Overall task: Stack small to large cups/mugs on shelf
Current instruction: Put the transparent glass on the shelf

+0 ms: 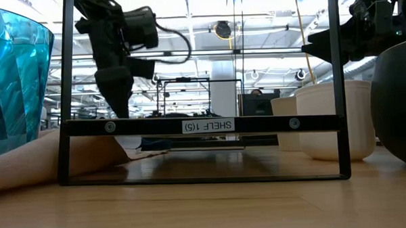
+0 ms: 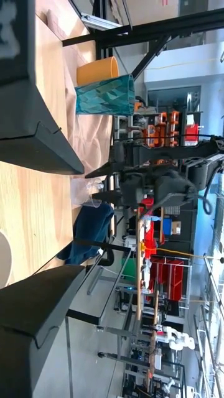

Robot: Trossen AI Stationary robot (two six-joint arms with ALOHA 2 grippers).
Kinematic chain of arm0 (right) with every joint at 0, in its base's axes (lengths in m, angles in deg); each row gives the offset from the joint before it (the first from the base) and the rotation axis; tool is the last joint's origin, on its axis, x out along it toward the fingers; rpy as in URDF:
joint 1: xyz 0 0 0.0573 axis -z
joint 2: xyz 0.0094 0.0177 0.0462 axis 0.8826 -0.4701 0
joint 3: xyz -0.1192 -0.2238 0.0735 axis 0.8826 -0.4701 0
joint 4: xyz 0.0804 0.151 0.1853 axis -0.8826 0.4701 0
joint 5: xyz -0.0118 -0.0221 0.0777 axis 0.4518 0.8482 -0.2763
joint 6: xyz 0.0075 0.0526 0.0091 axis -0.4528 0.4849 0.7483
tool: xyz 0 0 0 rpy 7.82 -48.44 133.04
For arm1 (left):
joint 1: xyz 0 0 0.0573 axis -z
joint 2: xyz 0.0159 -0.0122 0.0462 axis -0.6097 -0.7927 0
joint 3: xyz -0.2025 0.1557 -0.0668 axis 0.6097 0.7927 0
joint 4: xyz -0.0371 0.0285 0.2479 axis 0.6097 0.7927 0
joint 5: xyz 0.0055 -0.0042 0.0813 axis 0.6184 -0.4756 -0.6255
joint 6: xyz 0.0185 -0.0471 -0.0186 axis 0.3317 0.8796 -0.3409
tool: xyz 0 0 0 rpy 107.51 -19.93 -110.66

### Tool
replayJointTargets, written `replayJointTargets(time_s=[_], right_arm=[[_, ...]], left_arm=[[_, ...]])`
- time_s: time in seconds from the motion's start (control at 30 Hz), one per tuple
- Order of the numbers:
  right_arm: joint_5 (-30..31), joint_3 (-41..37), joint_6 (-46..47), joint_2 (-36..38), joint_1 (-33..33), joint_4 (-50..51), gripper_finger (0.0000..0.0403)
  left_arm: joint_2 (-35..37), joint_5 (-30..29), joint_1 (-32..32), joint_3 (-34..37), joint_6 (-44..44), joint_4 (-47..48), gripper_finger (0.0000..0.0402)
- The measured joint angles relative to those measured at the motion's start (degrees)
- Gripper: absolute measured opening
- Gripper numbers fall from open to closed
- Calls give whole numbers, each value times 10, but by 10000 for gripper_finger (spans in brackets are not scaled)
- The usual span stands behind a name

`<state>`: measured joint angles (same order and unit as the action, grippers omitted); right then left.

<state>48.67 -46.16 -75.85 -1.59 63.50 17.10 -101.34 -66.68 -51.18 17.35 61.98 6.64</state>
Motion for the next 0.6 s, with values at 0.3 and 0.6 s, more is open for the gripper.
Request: replayJointTargets(time_s=[0.3,0.6], right_arm=[[0,0,0,0,0,0,242],[0,0,0,0,0,1,242]], left_arm=[[-35,2,0,0,6,5,243],[-35,19,1,0,7,3,243]])
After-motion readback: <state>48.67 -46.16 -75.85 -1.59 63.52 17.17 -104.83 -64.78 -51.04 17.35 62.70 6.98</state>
